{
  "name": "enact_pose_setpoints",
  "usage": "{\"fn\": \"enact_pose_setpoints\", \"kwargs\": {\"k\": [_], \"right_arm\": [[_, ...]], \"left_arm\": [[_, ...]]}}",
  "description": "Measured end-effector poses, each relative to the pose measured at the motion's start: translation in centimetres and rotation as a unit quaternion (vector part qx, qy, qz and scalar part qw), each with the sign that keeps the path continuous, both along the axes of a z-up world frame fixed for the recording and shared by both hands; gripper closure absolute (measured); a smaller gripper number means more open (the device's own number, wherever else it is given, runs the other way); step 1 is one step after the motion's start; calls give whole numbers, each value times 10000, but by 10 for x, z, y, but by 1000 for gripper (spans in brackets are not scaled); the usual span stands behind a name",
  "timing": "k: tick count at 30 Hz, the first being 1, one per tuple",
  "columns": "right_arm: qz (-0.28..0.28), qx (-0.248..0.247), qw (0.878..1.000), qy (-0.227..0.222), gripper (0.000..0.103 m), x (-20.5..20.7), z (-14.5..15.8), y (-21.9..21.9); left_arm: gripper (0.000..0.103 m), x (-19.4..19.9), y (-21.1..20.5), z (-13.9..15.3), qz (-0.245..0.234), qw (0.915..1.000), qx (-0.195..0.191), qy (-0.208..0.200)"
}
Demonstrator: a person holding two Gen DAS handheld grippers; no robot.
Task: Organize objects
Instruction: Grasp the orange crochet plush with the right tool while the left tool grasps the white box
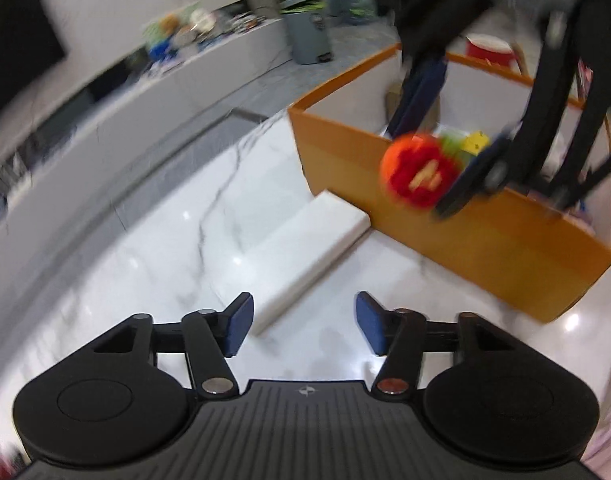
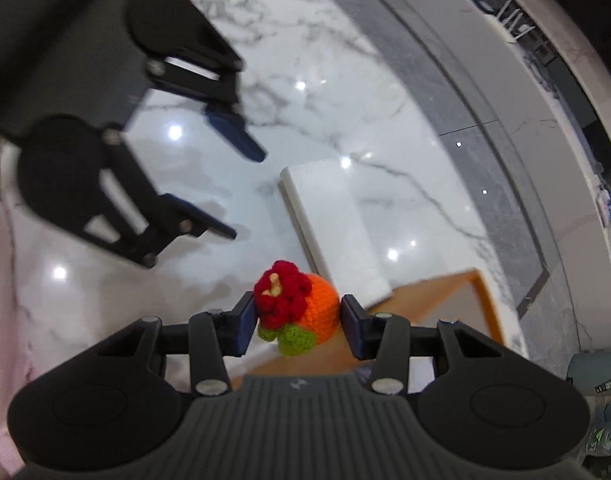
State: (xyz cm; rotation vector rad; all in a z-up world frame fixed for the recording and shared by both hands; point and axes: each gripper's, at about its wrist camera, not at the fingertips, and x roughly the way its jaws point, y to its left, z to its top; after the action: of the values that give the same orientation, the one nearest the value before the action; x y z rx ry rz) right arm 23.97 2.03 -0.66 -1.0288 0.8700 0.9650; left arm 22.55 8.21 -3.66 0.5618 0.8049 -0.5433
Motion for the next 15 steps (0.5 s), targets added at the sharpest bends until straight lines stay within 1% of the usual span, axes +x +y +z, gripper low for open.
{"fn": "enact_pose_setpoints", "kwargs": {"k": [2,4,6,8,12,15], "right_arm": [[-102,64,9999,-48,56,-3,16,-15],[-252,132,9996,-37,56,-4,28,-30],[-374,129,9992,-37,56,-9,34,-45],[-469,96,9987,-145,56,-11,34,-59],[-789,144,9966,-190,56,-17,39,-88],[-903,167,9953,-318,56,-27,38,-116]], "left_arm": [[27,3,-12,-1,-347,9987,329,-172],[24,7,-23,-6,-723,9948,654,-300],[23,11,-33,-12,-1119,9894,887,-258],[23,15,-43,-22,-1408,9829,1175,-169],[22,29,-58,-44,-1692,9697,1765,-23],[22,42,-66,-55,-1772,9646,1949,106]]}}
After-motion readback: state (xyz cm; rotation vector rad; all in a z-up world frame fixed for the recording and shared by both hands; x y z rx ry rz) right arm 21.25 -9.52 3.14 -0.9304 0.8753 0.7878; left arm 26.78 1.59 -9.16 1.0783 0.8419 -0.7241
